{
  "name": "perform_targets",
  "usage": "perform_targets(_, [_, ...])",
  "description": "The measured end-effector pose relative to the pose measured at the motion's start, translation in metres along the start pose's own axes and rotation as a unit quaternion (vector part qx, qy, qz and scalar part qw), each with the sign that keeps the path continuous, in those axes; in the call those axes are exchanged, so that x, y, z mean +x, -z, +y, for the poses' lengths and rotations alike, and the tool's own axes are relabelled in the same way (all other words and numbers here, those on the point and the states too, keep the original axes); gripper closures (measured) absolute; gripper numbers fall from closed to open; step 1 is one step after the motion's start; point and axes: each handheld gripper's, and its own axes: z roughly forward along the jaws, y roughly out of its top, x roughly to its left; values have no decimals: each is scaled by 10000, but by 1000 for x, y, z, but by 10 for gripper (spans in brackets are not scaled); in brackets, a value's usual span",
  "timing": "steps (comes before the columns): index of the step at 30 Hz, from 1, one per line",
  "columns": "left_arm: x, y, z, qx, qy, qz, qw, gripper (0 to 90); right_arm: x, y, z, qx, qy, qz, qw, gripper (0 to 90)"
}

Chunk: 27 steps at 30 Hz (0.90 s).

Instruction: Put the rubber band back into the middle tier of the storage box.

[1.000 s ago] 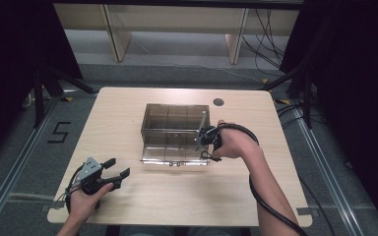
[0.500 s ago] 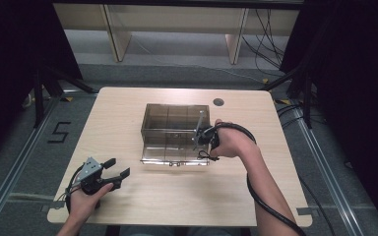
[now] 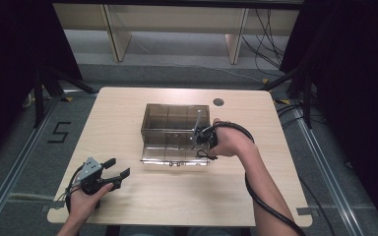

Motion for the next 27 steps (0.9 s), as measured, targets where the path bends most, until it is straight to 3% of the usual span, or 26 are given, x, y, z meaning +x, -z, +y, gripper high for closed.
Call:
perform_targets(12, [1,0,0,-36,13,-44,10000,252,-1,-1,5,-110,7,62,9999,868])
perform_targets(14, [1,-1,0,-37,15,-45,10000,252,0,1,6,-22,-66,-2,10000,869])
perform_targets(19, [1,-1,0,-32,10,-46,10000,253,-2,1,9,-49,68,-15,10000,869])
perform_targets(20, [1,-1,0,-35,12,-44,10000,252,-2,0,9,-169,48,72,9998,869])
perform_targets(24, [1,-1,0,-37,11,-43,10000,252,-1,0,11,-133,-12,61,9999,869])
perform_targets(25, [1,0,0,-37,9,-44,10000,253,-1,2,13,-49,3,-16,10000,869])
perform_targets(27, [1,0,0,-38,10,-47,10000,252,-2,0,14,-127,93,40,9999,869])
